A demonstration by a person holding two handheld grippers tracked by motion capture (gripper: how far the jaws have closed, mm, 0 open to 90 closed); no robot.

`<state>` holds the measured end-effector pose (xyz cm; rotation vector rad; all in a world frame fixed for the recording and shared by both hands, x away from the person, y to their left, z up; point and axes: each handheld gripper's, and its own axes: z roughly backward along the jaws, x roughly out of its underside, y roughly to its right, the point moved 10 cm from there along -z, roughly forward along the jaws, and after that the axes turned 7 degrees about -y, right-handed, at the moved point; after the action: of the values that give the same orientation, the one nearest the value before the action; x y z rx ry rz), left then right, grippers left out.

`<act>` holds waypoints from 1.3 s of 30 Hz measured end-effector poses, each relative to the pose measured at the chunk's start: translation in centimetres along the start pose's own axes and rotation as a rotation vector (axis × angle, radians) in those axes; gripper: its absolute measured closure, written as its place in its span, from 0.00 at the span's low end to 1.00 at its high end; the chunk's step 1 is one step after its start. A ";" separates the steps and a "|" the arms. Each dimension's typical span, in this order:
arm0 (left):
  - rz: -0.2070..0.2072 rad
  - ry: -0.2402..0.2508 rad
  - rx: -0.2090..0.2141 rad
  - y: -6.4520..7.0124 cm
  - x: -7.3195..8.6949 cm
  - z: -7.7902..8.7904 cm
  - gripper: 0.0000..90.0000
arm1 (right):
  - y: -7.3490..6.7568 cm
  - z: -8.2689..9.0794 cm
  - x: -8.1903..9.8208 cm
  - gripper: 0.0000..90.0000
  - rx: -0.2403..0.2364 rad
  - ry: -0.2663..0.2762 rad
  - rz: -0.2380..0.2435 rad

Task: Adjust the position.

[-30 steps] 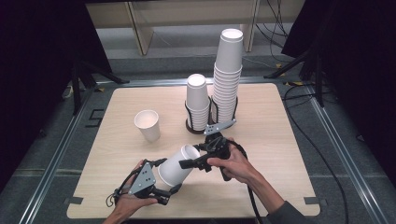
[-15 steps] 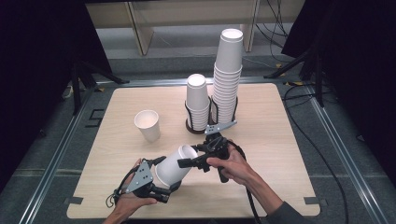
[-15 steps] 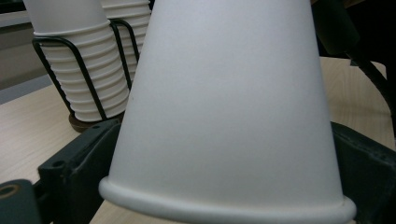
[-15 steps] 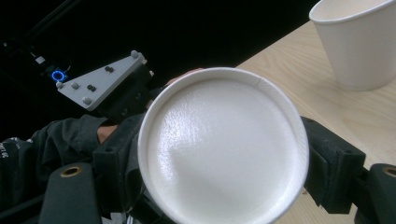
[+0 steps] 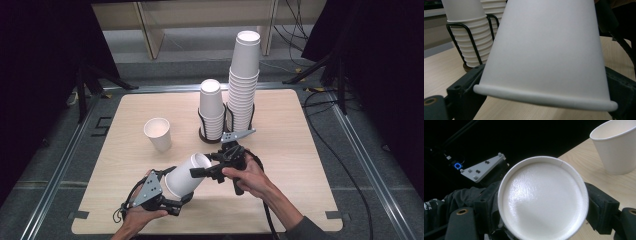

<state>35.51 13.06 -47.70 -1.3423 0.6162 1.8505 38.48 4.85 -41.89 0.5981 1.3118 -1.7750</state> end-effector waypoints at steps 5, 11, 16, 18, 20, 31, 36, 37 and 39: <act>-0.026 -0.015 -0.005 -0.2 0.1 0.2 0.14 | 0.2 0.1 0.0 0.27 -0.005 -0.003 0.006; -0.047 -0.043 -0.011 -0.3 0.3 0.3 0.18 | 0.4 0.1 0.0 0.26 0.021 -0.009 0.031; -0.056 -0.063 -0.010 -0.2 0.5 0.1 0.19 | 0.8 0.3 0.4 0.24 0.083 -0.052 0.068; -0.057 -0.062 0.004 -0.1 0.6 -0.1 0.19 | 0.8 0.4 0.4 0.21 0.111 -0.081 0.089; -0.060 -0.094 0.009 0.0 1.0 -0.2 0.20 | 0.8 0.6 0.5 0.19 0.159 -0.117 0.126; -0.059 -0.178 0.043 0.0 2.0 -0.5 0.20 | -0.6 1.7 0.3 0.19 0.333 -0.281 0.351; -0.071 -0.218 0.047 0.0 2.4 -0.5 0.20 | -1.2 1.8 0.3 0.19 0.393 -0.345 0.466; -0.070 -0.222 0.051 0.0 2.4 -0.5 0.20 | -1.3 1.8 0.3 0.20 0.402 -0.353 0.480; -0.071 -0.229 0.049 -0.1 2.4 -0.4 0.20 | -1.6 1.7 0.8 0.20 0.408 -0.384 0.455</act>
<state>35.42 13.49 -50.08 -1.0872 0.4849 1.8847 36.88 3.12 -41.06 0.6708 0.5028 -1.6671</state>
